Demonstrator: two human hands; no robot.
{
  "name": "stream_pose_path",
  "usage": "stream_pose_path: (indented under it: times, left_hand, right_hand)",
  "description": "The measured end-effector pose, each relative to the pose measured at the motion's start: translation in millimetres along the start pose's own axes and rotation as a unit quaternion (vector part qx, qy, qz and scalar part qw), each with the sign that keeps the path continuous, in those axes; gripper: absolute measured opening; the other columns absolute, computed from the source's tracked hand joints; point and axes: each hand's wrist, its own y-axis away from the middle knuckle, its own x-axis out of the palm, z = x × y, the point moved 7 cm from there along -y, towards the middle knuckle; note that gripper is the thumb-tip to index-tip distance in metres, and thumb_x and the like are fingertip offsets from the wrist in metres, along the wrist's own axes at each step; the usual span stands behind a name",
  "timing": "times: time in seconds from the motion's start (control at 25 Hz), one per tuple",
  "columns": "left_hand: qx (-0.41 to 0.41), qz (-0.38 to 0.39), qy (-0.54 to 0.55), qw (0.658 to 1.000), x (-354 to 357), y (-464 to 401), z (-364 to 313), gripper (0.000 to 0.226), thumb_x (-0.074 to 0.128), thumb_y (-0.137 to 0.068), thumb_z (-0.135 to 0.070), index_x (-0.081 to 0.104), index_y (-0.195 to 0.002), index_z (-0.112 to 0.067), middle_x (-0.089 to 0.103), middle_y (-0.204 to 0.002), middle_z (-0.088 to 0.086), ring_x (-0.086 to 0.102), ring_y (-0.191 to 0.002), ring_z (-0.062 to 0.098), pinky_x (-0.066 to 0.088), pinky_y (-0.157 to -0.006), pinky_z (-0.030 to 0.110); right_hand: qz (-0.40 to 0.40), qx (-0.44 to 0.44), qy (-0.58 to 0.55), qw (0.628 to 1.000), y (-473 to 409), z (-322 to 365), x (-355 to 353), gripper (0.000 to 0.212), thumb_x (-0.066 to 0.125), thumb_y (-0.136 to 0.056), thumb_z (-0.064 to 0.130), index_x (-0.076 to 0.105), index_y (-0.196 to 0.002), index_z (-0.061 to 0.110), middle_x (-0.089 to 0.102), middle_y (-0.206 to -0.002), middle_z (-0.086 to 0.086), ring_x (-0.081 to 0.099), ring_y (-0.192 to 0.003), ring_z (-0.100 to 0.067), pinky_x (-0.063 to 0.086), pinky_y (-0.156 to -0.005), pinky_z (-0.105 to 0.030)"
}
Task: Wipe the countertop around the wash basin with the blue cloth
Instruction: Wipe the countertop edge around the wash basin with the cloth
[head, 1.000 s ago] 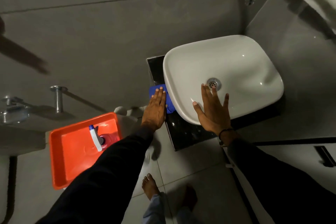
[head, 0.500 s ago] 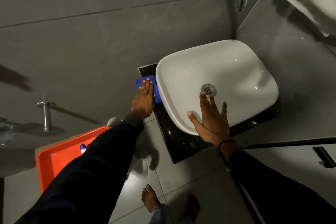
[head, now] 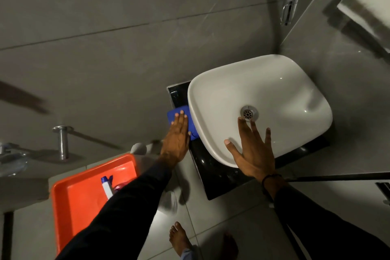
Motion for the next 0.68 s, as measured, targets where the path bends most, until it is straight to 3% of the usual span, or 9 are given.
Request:
stream_pose_path:
  times: [0.24, 0.68]
  left_hand:
    - [-0.012, 0.009, -0.046, 0.999, -18.5, -42.7, 12.8, 0.061, 0.028, -0.111, -0.025, 0.004, -0.162, -0.001, -0.003, -0.172, 0.017, -0.003, -0.161, 0.032, 0.006, -0.132, 0.041]
    - [-0.036, 0.002, -0.067, 0.997, -40.0, -105.3, 36.6, 0.063, 0.027, -0.110, -0.026, 0.001, -0.161, 0.001, -0.005, -0.172, 0.017, -0.005, -0.161, 0.033, 0.002, -0.132, 0.041]
  right_hand:
    - [-0.002, -0.004, 0.008, 1.000, -1.4, 0.5, 1.7, 0.091, 0.014, -0.089, 0.078, -0.002, -0.160, 0.024, 0.006, -0.169, 0.007, 0.004, -0.158, -0.016, 0.002, -0.125, -0.061]
    - [0.004, -0.005, -0.001, 1.000, -1.1, -2.0, 4.3, 0.090, 0.012, -0.089, 0.079, -0.004, -0.160, 0.026, 0.005, -0.169, 0.009, 0.002, -0.158, -0.016, 0.001, -0.125, -0.060]
